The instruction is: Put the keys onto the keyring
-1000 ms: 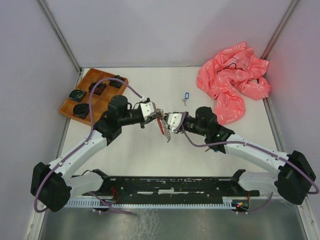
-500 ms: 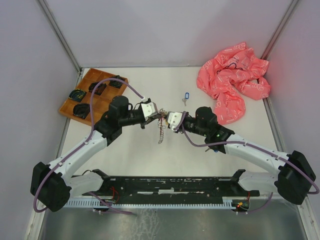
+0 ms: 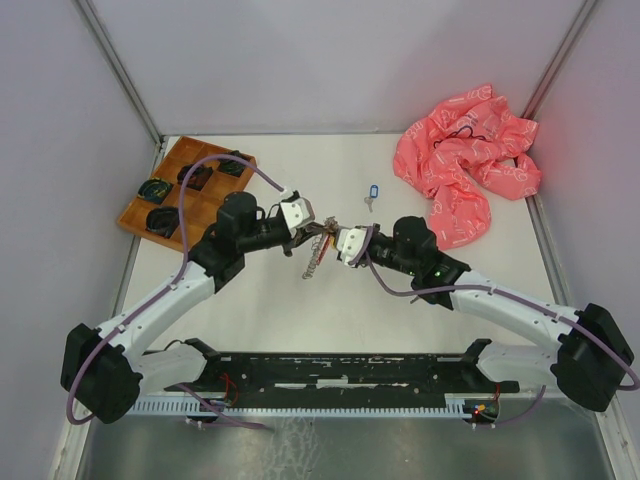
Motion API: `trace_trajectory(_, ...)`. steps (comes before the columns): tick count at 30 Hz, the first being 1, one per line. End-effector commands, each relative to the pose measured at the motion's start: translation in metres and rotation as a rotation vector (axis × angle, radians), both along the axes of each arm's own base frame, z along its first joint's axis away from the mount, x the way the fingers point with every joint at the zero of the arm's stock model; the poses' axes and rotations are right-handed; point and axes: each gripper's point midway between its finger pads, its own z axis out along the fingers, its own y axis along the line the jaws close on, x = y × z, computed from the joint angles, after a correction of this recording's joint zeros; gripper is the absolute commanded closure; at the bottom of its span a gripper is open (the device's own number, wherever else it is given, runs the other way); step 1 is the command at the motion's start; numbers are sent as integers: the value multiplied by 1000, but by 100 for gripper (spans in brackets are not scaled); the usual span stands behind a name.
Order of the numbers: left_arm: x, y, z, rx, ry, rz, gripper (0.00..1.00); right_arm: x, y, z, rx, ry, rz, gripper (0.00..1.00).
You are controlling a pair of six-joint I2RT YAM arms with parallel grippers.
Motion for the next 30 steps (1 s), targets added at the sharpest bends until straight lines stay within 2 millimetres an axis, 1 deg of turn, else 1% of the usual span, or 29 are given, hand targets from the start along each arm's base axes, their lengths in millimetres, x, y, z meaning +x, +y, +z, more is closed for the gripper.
trace_trajectory(1,3,-3,50,-161,-68,45,97,4,-5,7,36,-39,-30,99)
trace_trajectory(4,6,-2,50,-209,-48,82,97,4,-4,3,39,-33,-30,99)
trace_trajectory(6,6,-2,55,-273,-42,96,97,3,-2,1,43,-28,-19,99)
trace_trajectory(10,8,4,53,-352,-30,162,97,-1,5,-2,56,-8,19,99)
trace_trajectory(15,4,1,50,-385,-18,177,97,-5,14,3,87,3,63,99)
trace_trajectory(20,4,2,50,-418,-20,194,97,-13,23,7,119,18,121,99)
trace_trajectory(23,5,4,50,-418,-29,208,97,-14,20,5,93,20,119,99)
trace_trajectory(25,5,6,49,-414,-34,215,97,-13,13,5,78,15,91,99)
trace_trajectory(27,6,7,45,-396,-30,223,97,-8,5,6,67,1,43,99)
trace_trajectory(30,6,7,39,-374,-20,225,97,-5,-4,7,51,-6,3,95)
